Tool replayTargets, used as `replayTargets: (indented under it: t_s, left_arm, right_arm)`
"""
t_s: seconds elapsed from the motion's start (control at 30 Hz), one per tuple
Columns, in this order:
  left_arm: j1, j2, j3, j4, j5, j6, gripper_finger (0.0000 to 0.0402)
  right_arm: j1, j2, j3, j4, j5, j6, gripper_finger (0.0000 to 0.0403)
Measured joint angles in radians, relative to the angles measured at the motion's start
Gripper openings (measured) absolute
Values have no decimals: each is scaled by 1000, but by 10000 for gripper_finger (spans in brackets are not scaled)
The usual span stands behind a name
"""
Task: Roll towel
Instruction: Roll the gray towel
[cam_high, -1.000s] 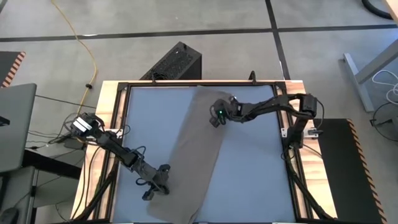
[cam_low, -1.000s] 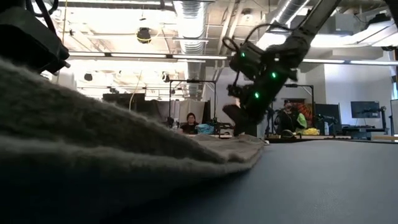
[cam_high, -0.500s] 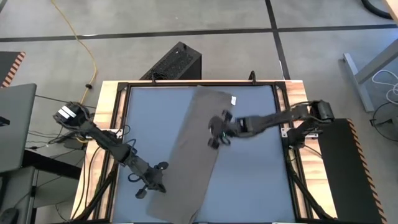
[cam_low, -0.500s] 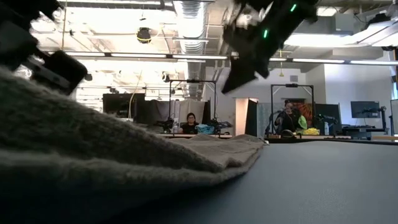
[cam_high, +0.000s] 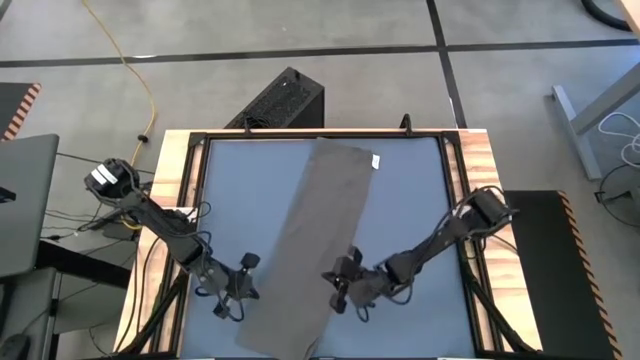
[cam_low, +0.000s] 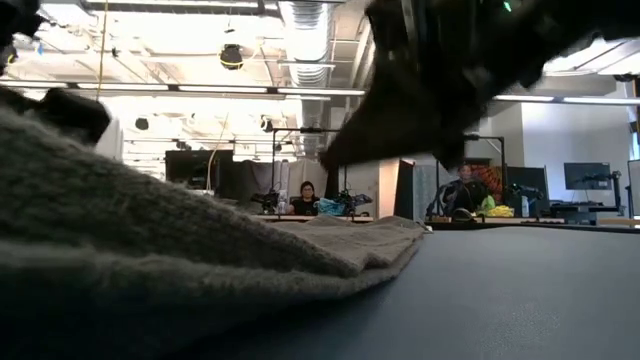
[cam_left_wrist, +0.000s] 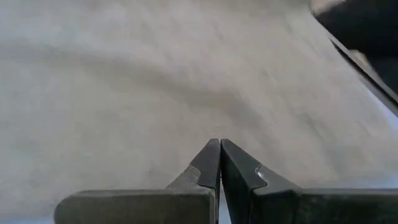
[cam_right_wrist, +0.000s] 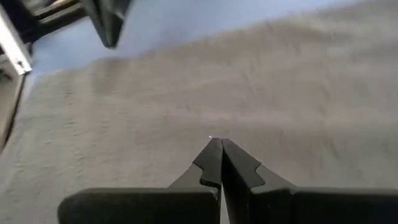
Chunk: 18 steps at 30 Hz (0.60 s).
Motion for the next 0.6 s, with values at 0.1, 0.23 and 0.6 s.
replayTargets:
  t_s: [0.1, 0.23, 0.6]
  left_arm:
    - [30, -1, 2, 64, -72, 89, 0]
    - [117, 0, 2, 89, -74, 114, 0]
    - [355, 18, 1, -18, 87, 125, 0]
  right_arm:
    - [-11, 52, 1, 9, -3, 104, 27]
    - [-26, 104, 0, 2, -9, 167, 27]
    - [-58, 108, 5, -142, -26, 286, 27]
